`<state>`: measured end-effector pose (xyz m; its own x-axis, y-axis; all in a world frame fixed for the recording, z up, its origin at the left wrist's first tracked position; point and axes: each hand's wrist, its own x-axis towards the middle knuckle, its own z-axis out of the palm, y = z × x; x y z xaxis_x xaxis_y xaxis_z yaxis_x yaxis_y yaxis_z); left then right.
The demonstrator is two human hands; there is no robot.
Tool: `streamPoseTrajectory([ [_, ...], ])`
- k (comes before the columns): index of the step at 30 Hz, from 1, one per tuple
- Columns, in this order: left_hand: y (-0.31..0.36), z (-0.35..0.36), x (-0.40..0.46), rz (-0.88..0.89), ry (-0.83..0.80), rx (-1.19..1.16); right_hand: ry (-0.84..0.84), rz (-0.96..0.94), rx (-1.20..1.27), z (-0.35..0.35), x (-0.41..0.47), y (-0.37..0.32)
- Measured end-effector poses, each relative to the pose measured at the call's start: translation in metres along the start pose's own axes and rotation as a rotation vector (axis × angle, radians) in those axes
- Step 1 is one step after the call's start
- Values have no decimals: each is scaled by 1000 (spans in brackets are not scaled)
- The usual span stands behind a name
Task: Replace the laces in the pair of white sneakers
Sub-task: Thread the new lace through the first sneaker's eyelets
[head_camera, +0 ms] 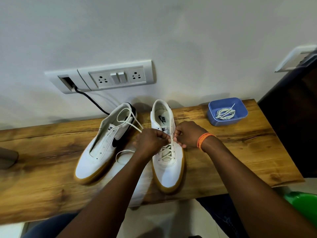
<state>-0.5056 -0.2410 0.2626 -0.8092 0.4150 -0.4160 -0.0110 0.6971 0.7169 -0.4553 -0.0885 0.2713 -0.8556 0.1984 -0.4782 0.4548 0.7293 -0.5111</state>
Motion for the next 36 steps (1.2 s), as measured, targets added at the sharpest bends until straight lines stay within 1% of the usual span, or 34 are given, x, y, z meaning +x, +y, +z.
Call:
streamPoseTrajectory([
  [3, 7, -5, -3, 25, 12, 113, -22, 58, -74, -20, -3, 13],
  [5, 11, -6, -7, 11, 46, 195, -14, 152, -165, -40, -7, 34],
  [7, 12, -5, -7, 5, 69, 265, 55, 278, -260, -53, -11, 59],
  [9, 9, -5, -8, 40, 85, 290, 143, 410, -250, -55, -13, 77],
  [10, 6, -7, -11, 81, 91, 311, 167, 443, -245, -54, -14, 79],
  [11, 2, -10, -15, 130, 99, 337, 170, 446, -255, -52, -15, 76],
  [13, -9, -15, -28, 244, 159, 415, 145, 365, -249, -47, -17, 63],
  [14, -16, -17, -37, 309, 195, 469, 132, 302, -199, -43, -17, 52],
  [15, -23, -18, -47, 382, 206, 523, 123, 249, -97, -38, -18, 42],
  [17, -36, -14, -65, 504, 137, 591, 81, 213, 174, -23, -20, 20],
  [19, -48, -6, -73, 606, 49, 662, 69, 209, 306, -8, -18, 5],
  [21, -51, 2, -80, 600, -126, 751, 72, 212, 330, 3, -16, -5],
  [23, -57, 8, -84, 530, -252, 872, 65, 224, 334, 10, -14, -10],
  [25, -59, 8, -86, 510, -265, 919, 47, 232, 312, 12, -11, -11],
  [26, -59, 10, -85, 512, -258, 935, 41, 236, 260, 11, -10, -10],
  [30, -43, 11, -78, 493, -314, 1009, 146, 281, -116, -13, -2, 19],
  [32, -35, 8, -73, 483, -350, 1007, 198, 331, -209, -23, -5, 34],
  [33, -32, 5, -70, 486, -356, 1002, 197, 350, -179, -25, -6, 37],
  [34, -31, 3, -69, 494, -353, 1001, 181, 351, -82, -24, -9, 34],
  [36, -29, 0, -67, 504, -345, 997, 132, 306, 188, -17, -15, 20],
])
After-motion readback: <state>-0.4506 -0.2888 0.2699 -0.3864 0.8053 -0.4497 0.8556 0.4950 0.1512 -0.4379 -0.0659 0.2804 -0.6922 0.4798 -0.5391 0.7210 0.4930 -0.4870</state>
